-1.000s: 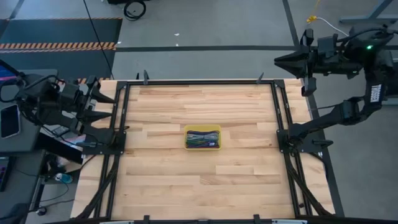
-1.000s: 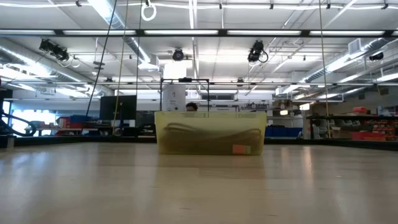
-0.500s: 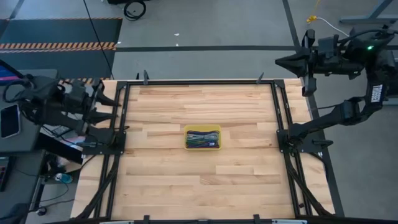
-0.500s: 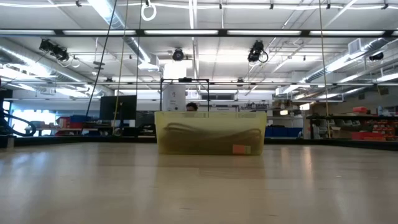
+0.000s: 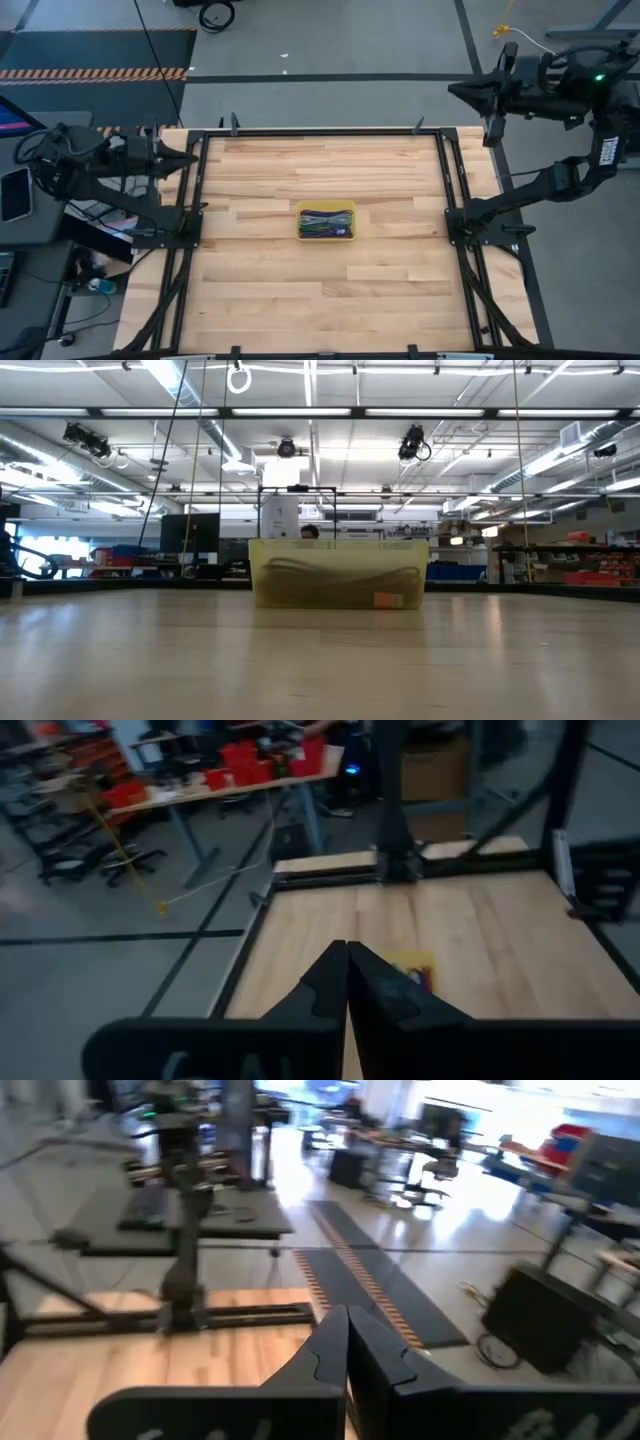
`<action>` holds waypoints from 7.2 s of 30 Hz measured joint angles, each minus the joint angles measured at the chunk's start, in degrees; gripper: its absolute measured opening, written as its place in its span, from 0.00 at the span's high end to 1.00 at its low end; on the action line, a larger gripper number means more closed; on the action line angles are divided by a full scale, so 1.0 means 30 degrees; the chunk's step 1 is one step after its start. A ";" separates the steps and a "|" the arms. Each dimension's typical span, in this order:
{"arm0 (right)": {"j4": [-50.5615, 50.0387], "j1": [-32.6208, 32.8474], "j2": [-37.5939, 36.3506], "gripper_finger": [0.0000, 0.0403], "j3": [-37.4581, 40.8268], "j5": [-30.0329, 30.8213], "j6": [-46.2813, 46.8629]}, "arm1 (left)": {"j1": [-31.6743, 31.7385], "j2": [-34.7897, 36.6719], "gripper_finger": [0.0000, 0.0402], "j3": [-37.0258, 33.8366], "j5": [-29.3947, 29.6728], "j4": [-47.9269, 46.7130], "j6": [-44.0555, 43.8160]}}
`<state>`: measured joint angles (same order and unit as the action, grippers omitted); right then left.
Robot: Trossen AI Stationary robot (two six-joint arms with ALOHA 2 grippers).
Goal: Pick and place USB-C Cables
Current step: Return to Home Position
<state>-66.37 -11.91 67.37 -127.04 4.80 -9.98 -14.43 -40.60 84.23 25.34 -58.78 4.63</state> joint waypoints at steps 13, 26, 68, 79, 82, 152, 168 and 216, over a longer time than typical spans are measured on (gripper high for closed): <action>-0.2296 0.0002 -0.0574 0.98 -0.0007 0.0089 0.0457 | -0.0003 0.0198 0.94 -0.0016 -0.0547 -0.6171 -0.5636; -0.2612 -0.0003 -0.4502 0.93 0.3737 0.0655 0.2163 | -0.0003 0.5252 0.95 -0.7431 -0.7138 0.1243 -0.3213; 1.8398 0.0009 -2.2097 0.94 3.5124 -0.0204 0.6777 | -0.0005 1.2968 0.95 -1.7724 -0.6395 1.1300 -0.2139; 1.8784 0.0009 -2.2097 0.94 3.5117 -0.0577 0.6632 | -0.0010 1.2999 0.95 -2.5499 -0.7737 2.1448 -0.4202; 1.8488 0.0009 -2.2097 0.94 3.5117 -0.0681 0.6624 | -0.0003 1.3068 0.95 -2.6875 -0.8122 2.3555 -0.4190; 2.3244 0.6486 -2.1127 0.98 4.2228 0.4043 0.9612 | 0.5629 1.3050 0.95 -2.7921 -1.1058 2.1679 -0.5342; 2.3251 0.6479 -2.0407 0.98 4.2228 0.3868 0.5906 | 0.5629 1.3043 0.95 -2.7921 -1.1028 2.0771 -0.3444; 2.3243 0.6472 -2.0407 0.98 4.2228 0.3821 0.5910 | 0.4657 1.3043 0.96 -2.7921 -1.0871 2.0672 -0.3480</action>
<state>3.36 7.51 6.15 -0.36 16.27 7.75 -0.46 -1.48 0.47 -7.28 3.23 -5.81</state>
